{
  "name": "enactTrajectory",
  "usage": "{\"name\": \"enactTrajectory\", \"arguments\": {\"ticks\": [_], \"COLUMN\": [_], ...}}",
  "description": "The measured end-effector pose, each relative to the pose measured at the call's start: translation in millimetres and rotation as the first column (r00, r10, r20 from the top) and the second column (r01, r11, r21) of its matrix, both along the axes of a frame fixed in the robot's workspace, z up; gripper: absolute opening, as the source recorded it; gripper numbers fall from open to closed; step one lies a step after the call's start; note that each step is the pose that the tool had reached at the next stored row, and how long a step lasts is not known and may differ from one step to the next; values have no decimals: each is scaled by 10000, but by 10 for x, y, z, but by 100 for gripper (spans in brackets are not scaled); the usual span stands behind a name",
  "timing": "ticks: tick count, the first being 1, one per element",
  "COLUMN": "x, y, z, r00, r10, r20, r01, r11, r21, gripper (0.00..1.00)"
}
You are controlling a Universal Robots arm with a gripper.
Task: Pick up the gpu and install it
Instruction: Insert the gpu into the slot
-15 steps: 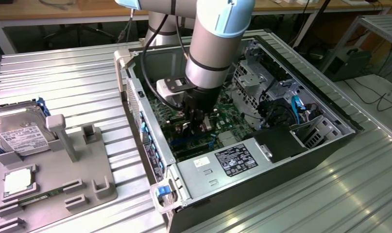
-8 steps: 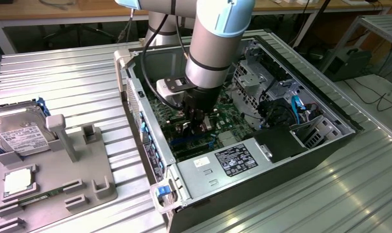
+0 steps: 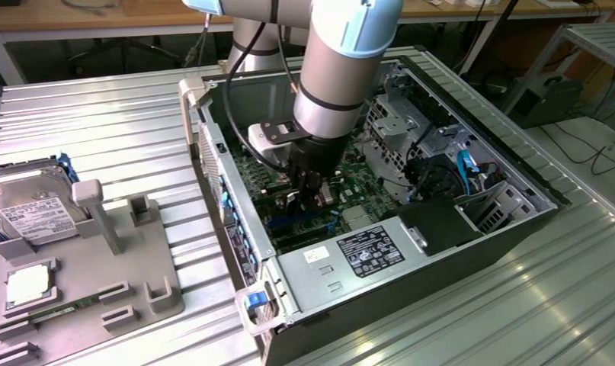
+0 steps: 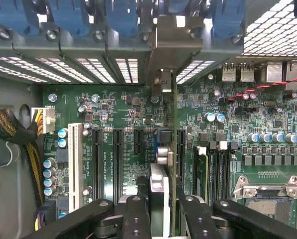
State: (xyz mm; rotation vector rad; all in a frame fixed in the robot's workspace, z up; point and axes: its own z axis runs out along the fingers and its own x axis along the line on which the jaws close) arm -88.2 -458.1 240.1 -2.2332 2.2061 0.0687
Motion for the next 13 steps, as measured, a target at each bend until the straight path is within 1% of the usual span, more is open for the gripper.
{"name": "enactTrajectory", "arguments": {"ticks": [3, 13], "x": [3, 4], "y": [0, 0], "z": [0, -4], "r00": [10000, 10000], "r10": [-1, 0], "r20": [-22, -23], "r01": [1, 0], "r11": [10000, 10000], "r21": [0, 0], "gripper": [28, 28]}}
